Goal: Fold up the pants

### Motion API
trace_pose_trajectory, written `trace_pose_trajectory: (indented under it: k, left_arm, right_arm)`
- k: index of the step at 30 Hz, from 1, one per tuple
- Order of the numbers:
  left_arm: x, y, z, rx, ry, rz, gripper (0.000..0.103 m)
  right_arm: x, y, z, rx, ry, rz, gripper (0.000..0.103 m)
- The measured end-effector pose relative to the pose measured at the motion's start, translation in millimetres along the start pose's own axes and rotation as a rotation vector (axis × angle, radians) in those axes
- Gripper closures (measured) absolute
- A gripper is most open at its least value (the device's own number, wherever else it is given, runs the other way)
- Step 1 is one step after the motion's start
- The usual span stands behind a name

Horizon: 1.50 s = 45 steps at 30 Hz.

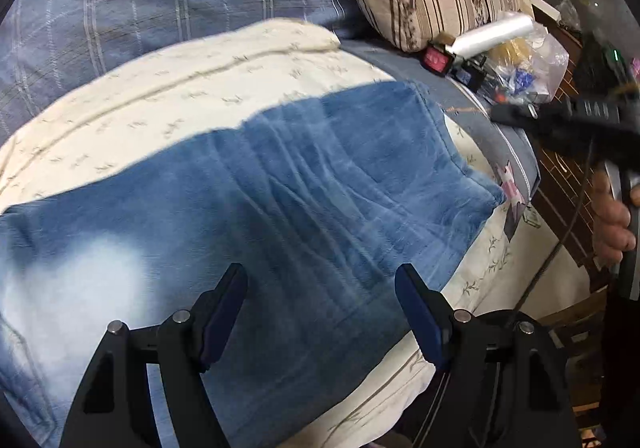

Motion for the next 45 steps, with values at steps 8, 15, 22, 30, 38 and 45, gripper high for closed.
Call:
trace_pose_trajectory:
  k: [8,15,22,30,38,45]
  left_arm:
    - [-14.9,12.3,13.4,0.012,-0.035,0.086,0.026]
    - [-19.1,7.7,2.6,-0.022,-0.049,0.042,0.026]
    - [-11.7,-44.5,-44.8,0.032,0.062,-0.084,0.026]
    - [-41.8,-59.7,-11.8,0.204,-0.069,-0.008,0.026]
    - [-34.4,-70.0,-50.0,0.238,0.021,-0.081,0.026]
    - [-73.7,-151.7,-104.9,0.394,0.095,-0.291,0.026]
  right_arm:
    - [26.2,-6.9,64.4,0.134,0.05,0.115,0.096]
    - [18.6,46.7,86.9,0.065,0.052,0.265,0.099]
    - [0.7,26.7,41.5,0.063,0.068,0.163,0.096]
    - [-47.3,42.2,47.9,0.041,-0.03,0.195,0.098]
    - [-44.7,-6.4,31.1,0.095,-0.03,0.101,0.096]
    - [-76.1,-57.8,70.0,0.154,-0.144,0.033,0.096]
Point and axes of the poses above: each gripper's, at about its wrist camera, not at the fingertips, and z roughly the way its jaws point, y to its right, x to its top, the point moved 9 cm from there along z, roughly the way its jaws point, and after that the axes turned 8 degrees about x, right-handed, at the moved point
